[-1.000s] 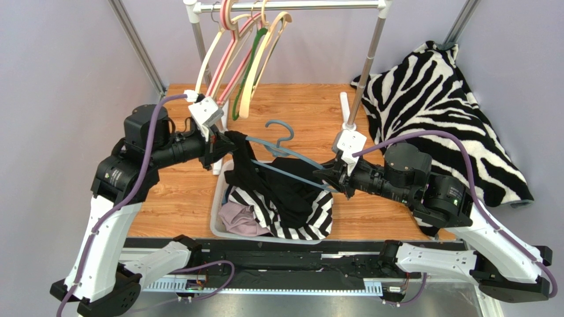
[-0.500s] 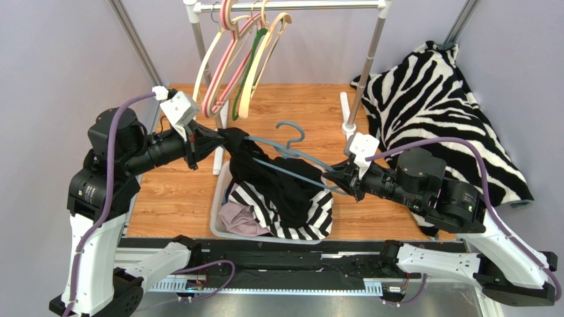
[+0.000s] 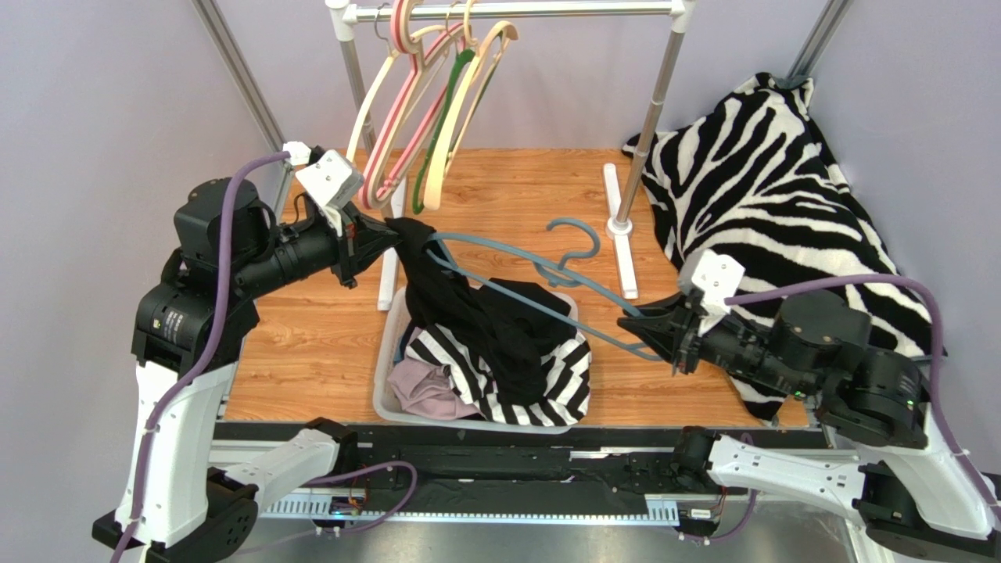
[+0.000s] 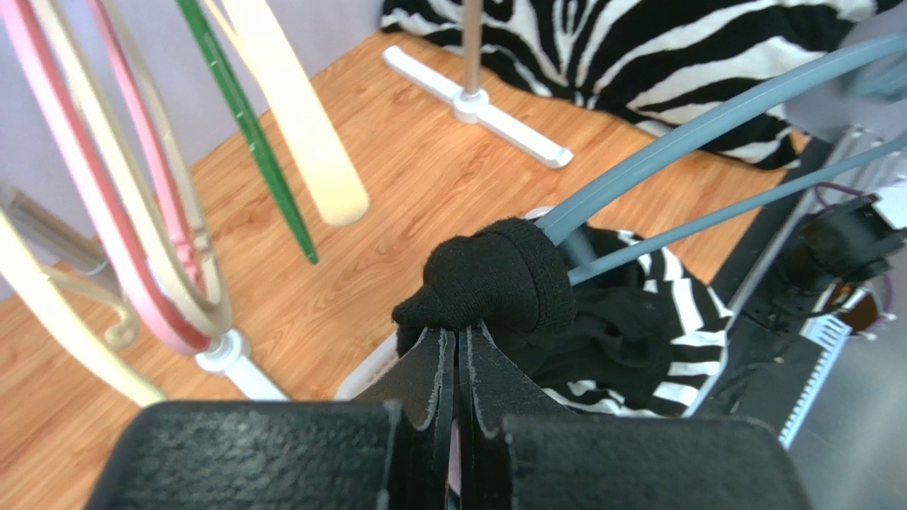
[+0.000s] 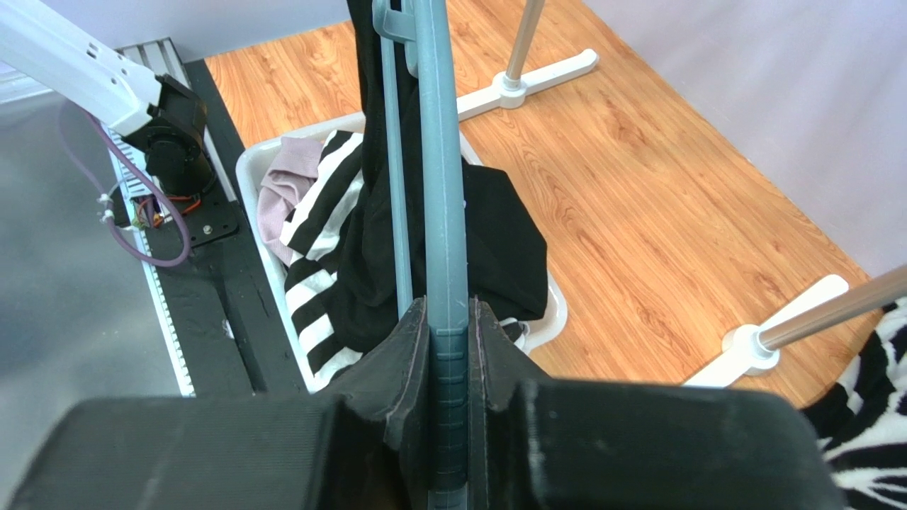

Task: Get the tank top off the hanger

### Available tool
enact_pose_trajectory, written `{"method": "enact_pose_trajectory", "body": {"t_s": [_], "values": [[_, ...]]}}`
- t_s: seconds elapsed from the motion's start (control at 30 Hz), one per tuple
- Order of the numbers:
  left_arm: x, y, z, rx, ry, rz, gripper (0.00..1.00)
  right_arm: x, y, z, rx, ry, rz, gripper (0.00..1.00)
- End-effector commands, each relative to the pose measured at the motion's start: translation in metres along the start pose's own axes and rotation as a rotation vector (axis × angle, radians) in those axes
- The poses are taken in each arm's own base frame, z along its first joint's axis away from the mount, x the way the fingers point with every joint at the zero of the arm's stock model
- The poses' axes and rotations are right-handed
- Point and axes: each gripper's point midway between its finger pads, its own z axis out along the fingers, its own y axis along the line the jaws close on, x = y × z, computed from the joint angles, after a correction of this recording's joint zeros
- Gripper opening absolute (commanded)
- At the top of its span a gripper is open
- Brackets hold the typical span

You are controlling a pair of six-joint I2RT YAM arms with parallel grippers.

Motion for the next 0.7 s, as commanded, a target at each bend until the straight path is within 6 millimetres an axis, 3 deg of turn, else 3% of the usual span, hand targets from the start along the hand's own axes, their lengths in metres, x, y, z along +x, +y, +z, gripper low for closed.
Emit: {"method": "enact_pose_trajectory", "body": {"t_s": [0.0,0.23,0.37,0.57,0.67], "values": [[0.006,0.018,-0.006,-0.107,0.014,0.035,0.0,-0.014,-0.008,-0.032,0.037,-0.034,0.02,0.0],[0.028,0.01,0.004,-0.042,0.061,0.006,0.0,-0.03,-0.016,-0.064,0.065,-0.079,0.026,0.0],[0.048,-0.014,0.013,0.095,0.109,-0.036,0.0,-0.031,-0.02,-0.069,0.085,-0.082,0.027,0.0],[0.097,-0.064,0.024,0.365,0.226,-0.087,0.0,-0.039,-0.043,-0.074,0.218,-0.075,0.041,0.0],[0.11,-0.073,0.034,0.411,0.274,-0.033,0.0,-0.046,-0.062,-0.074,0.328,-0.058,0.071,0.0]]}}
